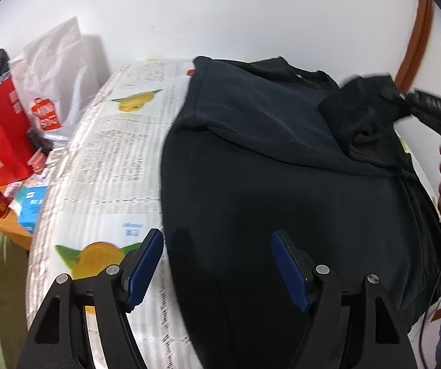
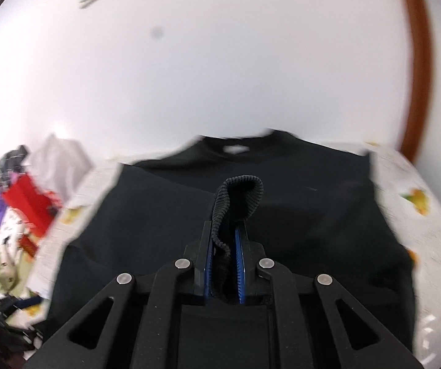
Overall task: Fold small clothes
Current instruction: 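Lay the plain sleeve across the sweatshirt body and open the right gripper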
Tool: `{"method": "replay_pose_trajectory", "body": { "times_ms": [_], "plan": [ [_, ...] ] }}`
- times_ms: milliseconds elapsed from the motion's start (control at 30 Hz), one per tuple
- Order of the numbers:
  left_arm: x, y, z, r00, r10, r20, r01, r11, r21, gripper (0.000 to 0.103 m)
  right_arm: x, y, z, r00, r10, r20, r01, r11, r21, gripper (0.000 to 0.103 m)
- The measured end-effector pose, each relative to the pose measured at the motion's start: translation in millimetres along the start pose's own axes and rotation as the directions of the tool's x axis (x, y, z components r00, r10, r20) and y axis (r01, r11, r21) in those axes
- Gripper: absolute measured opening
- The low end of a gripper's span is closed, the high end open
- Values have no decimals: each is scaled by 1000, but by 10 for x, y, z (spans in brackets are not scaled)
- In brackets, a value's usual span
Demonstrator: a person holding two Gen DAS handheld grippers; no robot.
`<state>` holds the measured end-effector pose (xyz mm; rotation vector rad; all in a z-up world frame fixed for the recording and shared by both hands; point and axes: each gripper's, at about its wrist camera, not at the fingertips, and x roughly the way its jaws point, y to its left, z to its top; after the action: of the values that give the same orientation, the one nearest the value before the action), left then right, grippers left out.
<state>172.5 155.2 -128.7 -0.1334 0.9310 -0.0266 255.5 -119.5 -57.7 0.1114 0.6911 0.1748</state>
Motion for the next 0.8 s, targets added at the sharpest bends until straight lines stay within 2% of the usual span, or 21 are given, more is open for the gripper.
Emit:
{"method": "replay_pose_trajectory", "body": {
  "times_ms": [33, 67, 167, 200, 267, 333, 400, 467, 500, 567, 633, 700, 733, 800],
  "plan": [
    [-14, 12, 9, 1000, 4, 0, -4, 1000, -8, 71, 79, 122, 41, 999, 40, -4, -40, 999, -1, 13],
    [-33, 22, 29, 1000, 8, 3, -8, 1000, -19, 71, 147, 222, 66, 996, 92, -15, -91, 996, 8, 19],
    [-67, -7, 101, 1000, 3, 17, -3, 1000, -29, 71, 104, 430, 58, 963, 270, -24, -271, 962, -38, 27],
    [-71, -29, 123, 1000, 3, 23, -2, 1000, -26, 71, 39, 457, 39, 962, 271, -9, -271, 960, -63, 30],
    [-58, -102, 202, 999, 3, 39, -2, 1000, -21, 71, -164, 414, -33, 973, 223, 56, -216, 970, -113, 47],
    [-39, -169, 265, 998, -15, 53, 16, 1000, -21, 71, -302, 229, -130, 983, 173, 55, -166, 979, -120, 48],
    [0, -259, 351, 997, -37, 68, 38, 999, -14, 71, -372, 15, -254, 997, 77, 6, -76, 988, -135, 48],
    [50, -340, 445, 995, -46, 87, 47, 999, -5, 71, -409, -152, -363, 1000, -18, -25, 13, 986, -167, 48],
    [89, -386, 503, 994, -53, 95, 53, 999, 0, 70, -434, -283, -475, 995, -83, -52, 72, 979, -193, 48],
    [172, -477, 608, 991, -85, 106, 84, 996, 12, 69, -453, -457, -635, 984, -154, -88, 132, 967, -216, 48],
    [258, -536, 682, 989, -104, 108, 103, 995, 21, 66, -445, -684, -823, 963, -230, -137, 196, 954, -227, 48],
    [414, -586, 774, 987, -124, 98, 123, 992, 19, 62, -457, -909, -956, 953, -262, -151, 228, 951, -209, 48],
    [517, -600, 819, 987, -135, 84, 134, 991, 15, 57, -466, -1031, -1029, 950, -267, -160, 237, 954, -186, 48],
    [675, -612, 866, 988, -146, 48, 147, 989, -8, 50, -453, -1180, -1122, 952, -250, -175, 228, 964, -137, 48]
  ]
}}
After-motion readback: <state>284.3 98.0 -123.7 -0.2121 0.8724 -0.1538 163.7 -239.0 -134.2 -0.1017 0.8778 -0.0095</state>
